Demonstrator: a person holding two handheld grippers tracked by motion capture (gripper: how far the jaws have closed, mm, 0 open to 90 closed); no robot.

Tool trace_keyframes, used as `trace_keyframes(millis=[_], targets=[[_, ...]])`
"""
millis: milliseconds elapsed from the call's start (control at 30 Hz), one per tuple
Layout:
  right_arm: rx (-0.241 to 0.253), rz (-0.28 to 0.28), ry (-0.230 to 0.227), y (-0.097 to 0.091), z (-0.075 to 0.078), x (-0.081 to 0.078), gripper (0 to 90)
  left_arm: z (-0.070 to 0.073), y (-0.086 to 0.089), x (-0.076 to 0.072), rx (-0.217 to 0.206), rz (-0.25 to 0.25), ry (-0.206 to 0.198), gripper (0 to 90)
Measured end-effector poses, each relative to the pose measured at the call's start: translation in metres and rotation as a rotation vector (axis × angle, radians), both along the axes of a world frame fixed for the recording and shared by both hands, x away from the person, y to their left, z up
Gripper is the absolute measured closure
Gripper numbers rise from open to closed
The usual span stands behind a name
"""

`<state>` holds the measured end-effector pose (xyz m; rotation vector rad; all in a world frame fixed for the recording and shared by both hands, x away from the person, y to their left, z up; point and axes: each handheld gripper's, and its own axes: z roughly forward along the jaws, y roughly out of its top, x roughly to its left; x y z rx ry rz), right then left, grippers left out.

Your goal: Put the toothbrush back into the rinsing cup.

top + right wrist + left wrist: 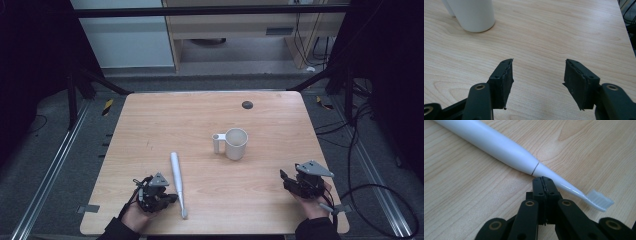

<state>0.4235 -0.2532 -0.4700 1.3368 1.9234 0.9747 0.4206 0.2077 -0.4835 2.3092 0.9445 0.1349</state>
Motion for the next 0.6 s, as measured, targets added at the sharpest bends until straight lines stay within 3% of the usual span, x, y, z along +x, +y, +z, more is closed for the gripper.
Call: trace_keyframes(millis=[600], targets=[[0.002, -0.002, 0.003, 0.000, 0.000, 0.001, 39.7, -0.002, -0.018, 0.005, 0.005, -0.019, -0.024, 88.6]])
